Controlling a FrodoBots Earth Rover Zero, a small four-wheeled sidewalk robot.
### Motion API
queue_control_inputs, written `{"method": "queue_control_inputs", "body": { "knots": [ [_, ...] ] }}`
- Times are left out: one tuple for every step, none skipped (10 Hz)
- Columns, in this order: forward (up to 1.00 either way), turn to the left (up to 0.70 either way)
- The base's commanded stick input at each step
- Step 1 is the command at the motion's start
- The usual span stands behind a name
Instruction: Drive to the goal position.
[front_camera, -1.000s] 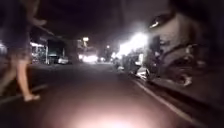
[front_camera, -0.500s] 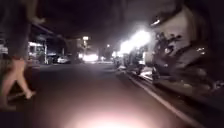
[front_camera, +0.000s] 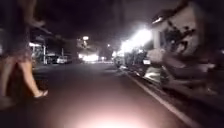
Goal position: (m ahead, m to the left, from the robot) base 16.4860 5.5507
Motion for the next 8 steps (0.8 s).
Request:
{"method": "queue_control_inputs", "body": {
  "knots": [
    [1.00,0.00],
    [1.00,0.00],
    [1.00,0.00],
    [1.00,0.00],
    [1.00,0.00],
    [1.00,0.00],
    [1.00,0.00],
    [1.00,0.00]
  ]
}}
